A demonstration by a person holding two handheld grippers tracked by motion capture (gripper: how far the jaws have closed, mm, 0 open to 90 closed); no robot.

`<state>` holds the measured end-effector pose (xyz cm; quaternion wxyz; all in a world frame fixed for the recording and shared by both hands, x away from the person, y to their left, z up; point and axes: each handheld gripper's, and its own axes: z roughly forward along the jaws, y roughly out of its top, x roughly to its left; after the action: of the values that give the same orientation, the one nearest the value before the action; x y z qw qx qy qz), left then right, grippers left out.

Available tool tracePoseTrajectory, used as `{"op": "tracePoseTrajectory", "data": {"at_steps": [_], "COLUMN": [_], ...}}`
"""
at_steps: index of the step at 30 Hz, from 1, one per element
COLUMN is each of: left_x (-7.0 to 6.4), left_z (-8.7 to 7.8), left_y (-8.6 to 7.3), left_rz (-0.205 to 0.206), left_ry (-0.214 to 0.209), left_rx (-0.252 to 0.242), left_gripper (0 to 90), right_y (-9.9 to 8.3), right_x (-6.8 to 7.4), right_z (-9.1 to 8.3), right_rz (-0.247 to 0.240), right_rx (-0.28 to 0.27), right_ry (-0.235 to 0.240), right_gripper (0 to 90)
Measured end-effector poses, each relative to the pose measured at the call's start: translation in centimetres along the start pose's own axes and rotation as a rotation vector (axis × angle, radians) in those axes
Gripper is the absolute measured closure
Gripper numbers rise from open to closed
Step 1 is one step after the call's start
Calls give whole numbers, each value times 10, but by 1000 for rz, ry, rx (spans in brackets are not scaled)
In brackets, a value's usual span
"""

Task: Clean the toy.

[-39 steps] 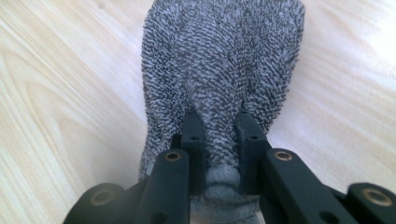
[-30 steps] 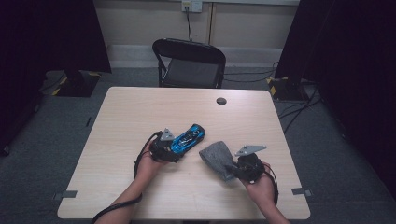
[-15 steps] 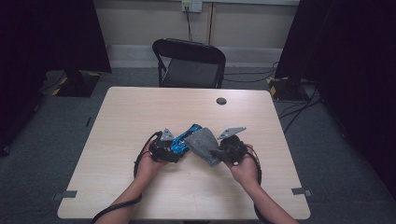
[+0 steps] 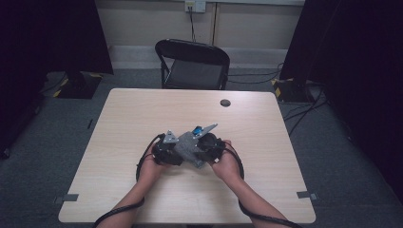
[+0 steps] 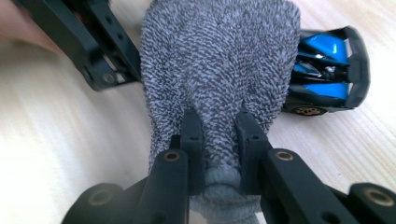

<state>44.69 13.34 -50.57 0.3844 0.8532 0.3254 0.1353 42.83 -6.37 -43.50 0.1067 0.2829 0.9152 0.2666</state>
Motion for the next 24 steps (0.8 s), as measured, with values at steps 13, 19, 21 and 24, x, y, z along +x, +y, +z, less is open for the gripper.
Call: {"op": "tracePoseTrajectory", "data": {"at_steps": [13, 19, 21, 24], "left_x": [0, 0, 0, 0], "left_z": [0, 0, 0, 0], "left_y": [0, 0, 0, 0], "left_rz": [8, 4, 3, 3], "left_ry": [-1, -4, -4, -4], "left_rx": [6, 6, 6, 6], "left_gripper": [235, 235, 235, 235], "right_y": [-1, -5, -5, -4], "right_x": [-19, -32, -38, -41], "right_z": [4, 3, 2, 2], "right_rz": [49, 87, 99, 100], "right_rx": [39, 28, 28, 33], "right_ry": [-64, -75, -89, -98], "right_gripper": [766, 765, 765, 765]}}
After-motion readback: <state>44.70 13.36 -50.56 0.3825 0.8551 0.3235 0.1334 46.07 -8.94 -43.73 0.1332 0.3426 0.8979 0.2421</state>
